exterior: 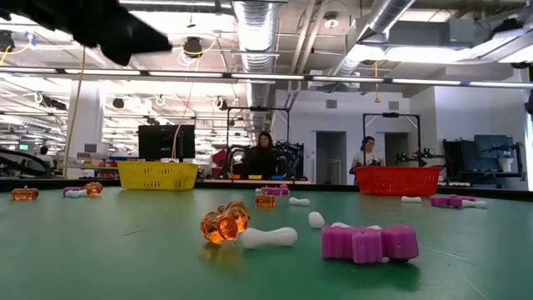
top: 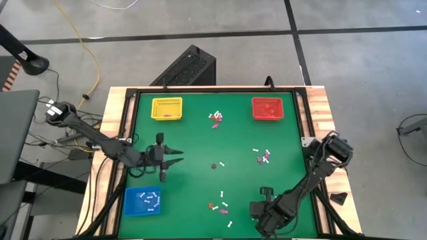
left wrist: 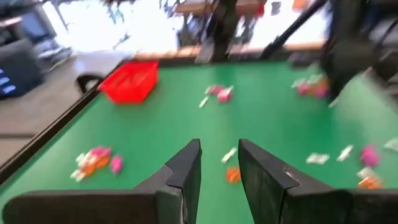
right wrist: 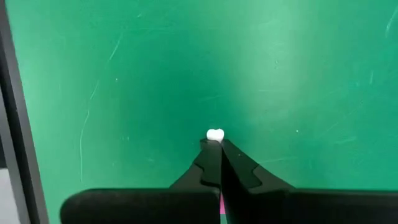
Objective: Sort Halloween decoration
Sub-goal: Put the white bone toy into the blue bin
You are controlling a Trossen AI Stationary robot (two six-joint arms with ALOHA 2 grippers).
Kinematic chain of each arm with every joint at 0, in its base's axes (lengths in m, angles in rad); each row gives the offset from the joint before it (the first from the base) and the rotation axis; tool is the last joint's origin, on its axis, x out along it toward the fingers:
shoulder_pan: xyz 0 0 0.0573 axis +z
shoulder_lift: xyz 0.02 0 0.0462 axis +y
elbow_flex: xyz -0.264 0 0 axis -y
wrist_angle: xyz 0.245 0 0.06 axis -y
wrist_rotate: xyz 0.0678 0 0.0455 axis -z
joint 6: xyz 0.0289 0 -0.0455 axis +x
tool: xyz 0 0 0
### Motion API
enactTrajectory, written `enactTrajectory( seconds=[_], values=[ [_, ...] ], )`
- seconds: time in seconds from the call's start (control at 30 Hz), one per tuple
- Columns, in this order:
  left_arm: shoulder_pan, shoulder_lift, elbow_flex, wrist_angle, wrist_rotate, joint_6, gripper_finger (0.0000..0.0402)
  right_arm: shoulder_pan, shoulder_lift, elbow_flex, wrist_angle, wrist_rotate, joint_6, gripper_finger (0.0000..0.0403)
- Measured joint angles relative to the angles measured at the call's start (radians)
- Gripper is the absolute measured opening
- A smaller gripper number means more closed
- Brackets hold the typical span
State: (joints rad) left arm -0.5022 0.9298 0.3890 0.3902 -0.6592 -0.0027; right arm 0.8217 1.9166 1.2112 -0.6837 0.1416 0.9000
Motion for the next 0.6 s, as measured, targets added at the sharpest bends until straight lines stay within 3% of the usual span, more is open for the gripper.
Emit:
enactTrajectory(
  seconds=[0.1,0.2,0.33,0.43,0.6],
  values=[
    [-0.002,-0.044,-0.025,0.044,0.028,0.031,0.0092,-0.028,-0.055,-0.006,-0.016,0.054,-0.050,0.0019],
    [-0.002,-0.059,-0.028,0.043,0.017,0.033,0.0088,-0.076,-0.111,-0.008,0.007,0.175,-0.145,0.0019],
    [-0.002,-0.058,-0.028,0.039,-0.007,0.035,0.0083,-0.170,-0.142,-0.004,0.219,0.261,-0.367,0.0020],
    [-0.002,-0.057,-0.028,0.010,-0.043,0.024,0.0082,-0.251,-0.119,-0.005,0.514,0.207,-0.620,0.0021],
    [-0.002,-0.056,-0.028,-0.058,-0.162,-0.001,0.0081,-0.384,-0.011,-0.002,0.956,-0.039,-1.014,0.0021]
  ],
)
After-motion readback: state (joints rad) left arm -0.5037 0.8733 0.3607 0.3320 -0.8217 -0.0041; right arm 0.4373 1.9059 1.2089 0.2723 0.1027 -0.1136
